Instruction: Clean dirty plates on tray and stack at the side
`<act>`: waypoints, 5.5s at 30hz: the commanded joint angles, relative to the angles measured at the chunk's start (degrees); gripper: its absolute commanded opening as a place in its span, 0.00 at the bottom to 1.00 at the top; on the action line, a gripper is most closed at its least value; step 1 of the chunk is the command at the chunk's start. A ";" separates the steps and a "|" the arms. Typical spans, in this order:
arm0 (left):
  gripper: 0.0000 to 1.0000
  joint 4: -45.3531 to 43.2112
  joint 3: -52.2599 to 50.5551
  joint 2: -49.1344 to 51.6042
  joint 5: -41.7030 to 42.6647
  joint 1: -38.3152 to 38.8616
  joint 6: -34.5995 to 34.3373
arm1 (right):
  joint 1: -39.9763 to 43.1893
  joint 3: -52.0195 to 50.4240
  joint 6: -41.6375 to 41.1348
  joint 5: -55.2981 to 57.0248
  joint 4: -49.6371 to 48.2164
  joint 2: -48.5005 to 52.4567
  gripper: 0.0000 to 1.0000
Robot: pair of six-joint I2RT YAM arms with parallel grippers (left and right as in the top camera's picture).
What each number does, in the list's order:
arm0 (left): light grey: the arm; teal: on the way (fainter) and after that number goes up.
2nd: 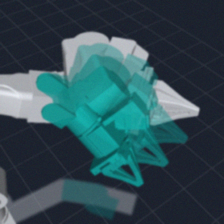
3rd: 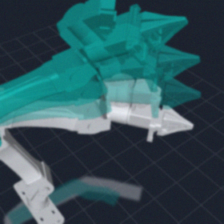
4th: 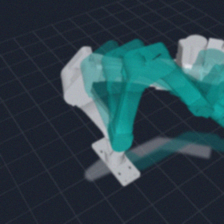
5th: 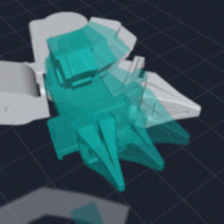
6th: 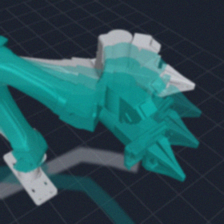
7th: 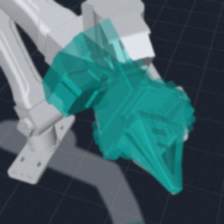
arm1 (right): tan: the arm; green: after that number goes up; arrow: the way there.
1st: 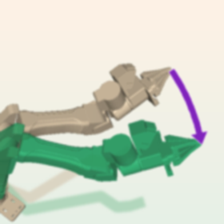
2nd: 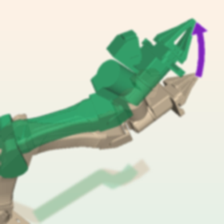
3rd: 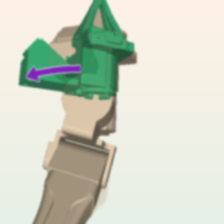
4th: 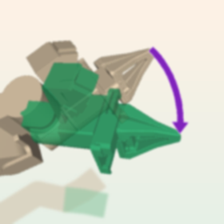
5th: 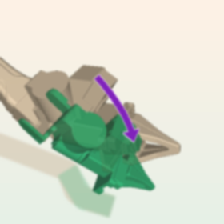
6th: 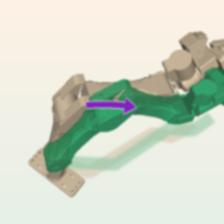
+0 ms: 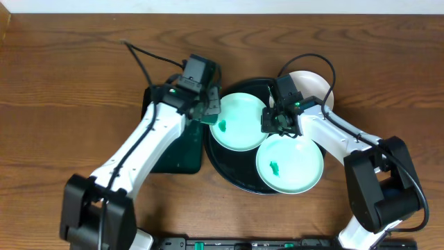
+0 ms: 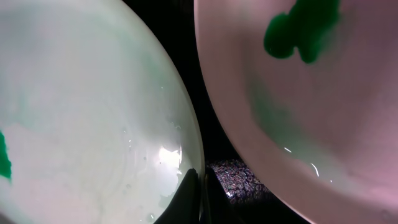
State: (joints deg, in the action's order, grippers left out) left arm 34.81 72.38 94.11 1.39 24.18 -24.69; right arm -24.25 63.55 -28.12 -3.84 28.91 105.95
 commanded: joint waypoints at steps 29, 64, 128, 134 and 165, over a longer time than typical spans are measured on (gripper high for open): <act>0.07 -4.92 0.44 16.52 -0.52 5.81 -9.31 | -0.83 -0.31 -0.52 0.81 0.26 -1.36 0.01; 0.07 -6.10 0.46 24.30 20.92 6.45 -7.96 | -0.94 -0.37 2.86 0.35 -1.29 1.31 0.01; 0.07 -4.09 -1.03 13.42 -1.05 6.38 -5.81 | -0.94 -0.37 2.89 1.86 -3.21 1.31 0.01; 0.07 -5.22 -1.03 17.68 -0.39 6.45 -6.05 | -0.96 -0.37 2.89 1.81 -3.19 1.31 0.01; 0.07 -9.53 0.39 6.45 2.23 6.12 -5.77 | -1.36 -0.37 2.91 0.33 -3.39 1.31 0.01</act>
State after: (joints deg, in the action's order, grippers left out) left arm 25.04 71.77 102.67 12.19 30.26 -31.24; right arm -24.67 63.40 -25.21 -1.87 25.82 106.48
